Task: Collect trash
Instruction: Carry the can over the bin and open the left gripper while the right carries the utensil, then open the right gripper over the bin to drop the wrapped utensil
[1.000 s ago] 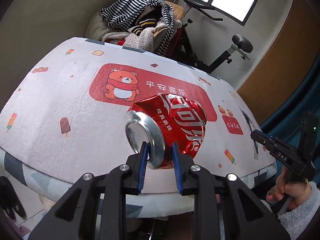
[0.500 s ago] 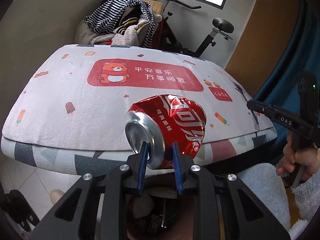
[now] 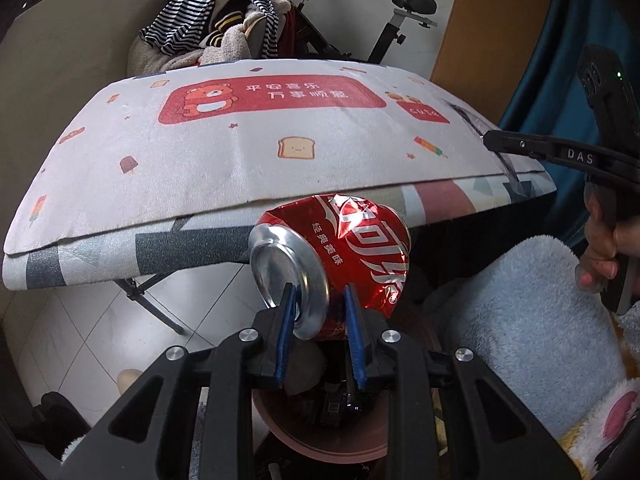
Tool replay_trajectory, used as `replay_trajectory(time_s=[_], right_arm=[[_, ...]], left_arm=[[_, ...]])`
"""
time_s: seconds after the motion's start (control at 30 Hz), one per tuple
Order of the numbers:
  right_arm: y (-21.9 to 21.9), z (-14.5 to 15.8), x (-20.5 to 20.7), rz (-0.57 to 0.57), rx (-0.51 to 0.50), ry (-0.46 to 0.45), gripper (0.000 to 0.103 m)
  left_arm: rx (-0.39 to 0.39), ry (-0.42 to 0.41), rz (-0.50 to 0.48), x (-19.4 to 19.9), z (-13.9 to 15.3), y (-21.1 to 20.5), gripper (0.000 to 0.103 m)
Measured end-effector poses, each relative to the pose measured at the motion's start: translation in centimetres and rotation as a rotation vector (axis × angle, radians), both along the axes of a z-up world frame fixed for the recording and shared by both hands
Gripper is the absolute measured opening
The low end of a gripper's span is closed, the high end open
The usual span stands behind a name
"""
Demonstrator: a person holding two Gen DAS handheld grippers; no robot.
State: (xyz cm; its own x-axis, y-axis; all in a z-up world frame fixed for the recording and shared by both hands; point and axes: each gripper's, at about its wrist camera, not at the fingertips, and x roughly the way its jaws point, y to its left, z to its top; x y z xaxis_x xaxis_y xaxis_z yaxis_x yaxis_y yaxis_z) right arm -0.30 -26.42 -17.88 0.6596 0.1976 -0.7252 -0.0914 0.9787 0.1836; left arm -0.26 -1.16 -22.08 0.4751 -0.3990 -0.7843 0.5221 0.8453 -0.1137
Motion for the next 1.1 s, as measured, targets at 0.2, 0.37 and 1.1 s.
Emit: replay_trajectory(time_s=[0.2,0.37,1.1], right_arm=[[1.0,-0.9,-0.6,0.020,0.010,0.027,0.015],[2.1,-1.6,-0.9,0.071,-0.002,0.053,0.015],[9.2,-8.4,-2.2,0.255,-0.053,0.298,0.015]], left_arm=[[0.001,0.040,0.009,0.0,-2.0,0.5,0.039],[-0.054,0.006,0.093,0.7,-1.0,2.3,0.075],[-0.026,-0.054,0.255,1.5,0.3,6.9,0.094]])
